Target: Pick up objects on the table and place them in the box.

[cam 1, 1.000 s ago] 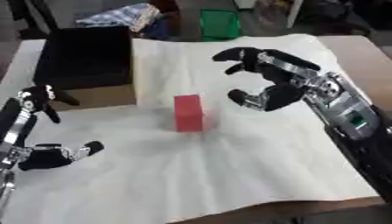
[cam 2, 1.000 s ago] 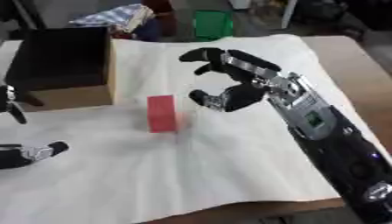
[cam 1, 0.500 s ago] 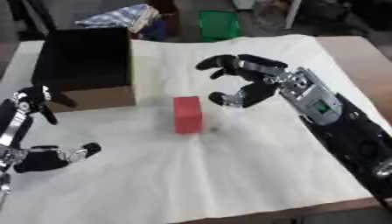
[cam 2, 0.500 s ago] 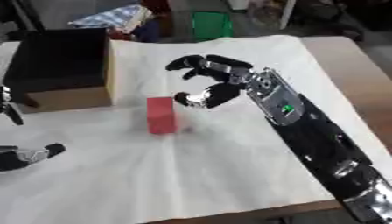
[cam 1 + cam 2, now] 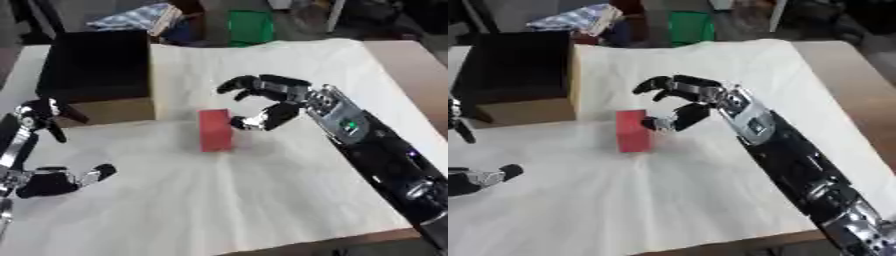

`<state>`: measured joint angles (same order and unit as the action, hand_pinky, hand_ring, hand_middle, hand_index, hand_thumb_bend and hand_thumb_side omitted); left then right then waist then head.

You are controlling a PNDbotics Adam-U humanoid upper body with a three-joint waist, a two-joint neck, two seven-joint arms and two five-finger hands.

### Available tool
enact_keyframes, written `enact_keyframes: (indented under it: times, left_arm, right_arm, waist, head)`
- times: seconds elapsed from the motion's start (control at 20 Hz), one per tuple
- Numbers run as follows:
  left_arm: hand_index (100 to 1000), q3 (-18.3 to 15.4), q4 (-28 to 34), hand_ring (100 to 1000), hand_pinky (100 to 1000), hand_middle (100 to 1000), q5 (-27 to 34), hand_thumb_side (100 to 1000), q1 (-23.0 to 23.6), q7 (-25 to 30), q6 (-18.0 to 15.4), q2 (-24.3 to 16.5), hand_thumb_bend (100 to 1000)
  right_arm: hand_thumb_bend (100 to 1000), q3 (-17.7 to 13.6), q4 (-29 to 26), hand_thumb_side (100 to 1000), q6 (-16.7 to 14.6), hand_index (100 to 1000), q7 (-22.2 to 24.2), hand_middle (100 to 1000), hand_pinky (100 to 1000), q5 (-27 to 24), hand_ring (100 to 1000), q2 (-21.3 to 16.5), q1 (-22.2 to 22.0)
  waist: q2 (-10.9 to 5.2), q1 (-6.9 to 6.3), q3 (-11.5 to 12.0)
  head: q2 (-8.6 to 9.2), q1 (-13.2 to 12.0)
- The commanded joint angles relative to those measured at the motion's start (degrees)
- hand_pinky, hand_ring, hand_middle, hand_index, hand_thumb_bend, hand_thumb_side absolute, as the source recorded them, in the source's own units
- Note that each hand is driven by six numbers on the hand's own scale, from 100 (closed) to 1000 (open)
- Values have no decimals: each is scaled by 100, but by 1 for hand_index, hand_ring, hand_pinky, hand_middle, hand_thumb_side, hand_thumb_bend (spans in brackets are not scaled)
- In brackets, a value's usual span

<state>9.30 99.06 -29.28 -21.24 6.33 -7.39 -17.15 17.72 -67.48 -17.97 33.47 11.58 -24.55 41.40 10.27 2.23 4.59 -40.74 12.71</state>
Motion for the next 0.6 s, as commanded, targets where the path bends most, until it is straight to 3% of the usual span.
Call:
enact_keyframes:
  times: [0.05,0.6]
  left_arm:
    - [629,-5,91,694,424,561,-2,100,-87,11,-14,-61,801]
    - [630,1,81,695,423,562,0,100,-74,26,-20,-43,801]
  right_arm:
    - [329,3,72,495,-114,929,38,920,892,190,1000,7,154]
    - [336,50,322,515,-261,929,85,914,890,510,1000,204,187]
  waist:
    - [-77,-17,-4]
    - [-95,-20,16]
  head:
    - [-10,9]
    - [-38,40]
